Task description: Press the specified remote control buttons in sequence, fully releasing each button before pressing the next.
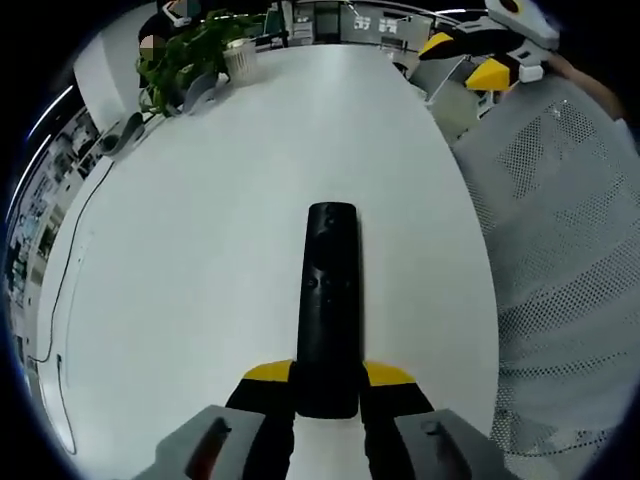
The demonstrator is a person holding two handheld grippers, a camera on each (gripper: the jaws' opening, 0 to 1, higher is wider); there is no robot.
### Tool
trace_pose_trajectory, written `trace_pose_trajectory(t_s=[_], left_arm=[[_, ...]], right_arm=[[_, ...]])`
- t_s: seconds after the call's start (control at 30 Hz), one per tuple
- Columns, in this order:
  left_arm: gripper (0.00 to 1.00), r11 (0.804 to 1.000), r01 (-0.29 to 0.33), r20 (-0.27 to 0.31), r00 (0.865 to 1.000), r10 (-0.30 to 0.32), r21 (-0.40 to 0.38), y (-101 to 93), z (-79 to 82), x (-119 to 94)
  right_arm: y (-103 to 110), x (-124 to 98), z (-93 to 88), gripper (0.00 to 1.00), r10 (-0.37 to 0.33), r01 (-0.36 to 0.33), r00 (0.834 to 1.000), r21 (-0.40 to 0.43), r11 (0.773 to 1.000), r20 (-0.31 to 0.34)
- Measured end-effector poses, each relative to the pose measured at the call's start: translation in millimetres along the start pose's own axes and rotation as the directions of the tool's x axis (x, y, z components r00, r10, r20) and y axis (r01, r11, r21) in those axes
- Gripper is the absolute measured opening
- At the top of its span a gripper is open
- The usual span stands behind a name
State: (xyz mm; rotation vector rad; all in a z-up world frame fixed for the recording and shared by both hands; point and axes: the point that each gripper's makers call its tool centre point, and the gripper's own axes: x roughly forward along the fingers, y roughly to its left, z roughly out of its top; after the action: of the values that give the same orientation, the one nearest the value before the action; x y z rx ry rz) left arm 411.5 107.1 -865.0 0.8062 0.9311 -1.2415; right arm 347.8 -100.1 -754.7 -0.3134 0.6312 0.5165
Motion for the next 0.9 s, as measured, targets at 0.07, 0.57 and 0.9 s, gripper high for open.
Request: trace_pose_trajectory(t_s=[0.07, 0.57, 0.9], left_arm=[[0.24, 1.0, -0.001, 0.001, 1.0, 0.001, -0.001, -1.5, -0.5, 0.0], [0.24, 1.0, 0.01, -0.003, 1.0, -0.01, 0.02, -20.1, -5.0, -2.2], [0.24, 1.0, 0.012, 0.009, 1.0, -0.012, 0.02, -32.2, -8.2, -4.2]], right_arm=[[0.2, 0.1, -0.3, 0.34, 0.001, -0.001, 1.0, 0.0, 1.0, -0.002], [1.4, 0.8, -3.2, 0.33, 0.009, -0.009, 1.0, 0.0, 1.0, -0.016], [3.0, 1.5, -5.3, 0.33, 0.017, -0.017, 0.999, 0.0, 1.0, -0.029]])
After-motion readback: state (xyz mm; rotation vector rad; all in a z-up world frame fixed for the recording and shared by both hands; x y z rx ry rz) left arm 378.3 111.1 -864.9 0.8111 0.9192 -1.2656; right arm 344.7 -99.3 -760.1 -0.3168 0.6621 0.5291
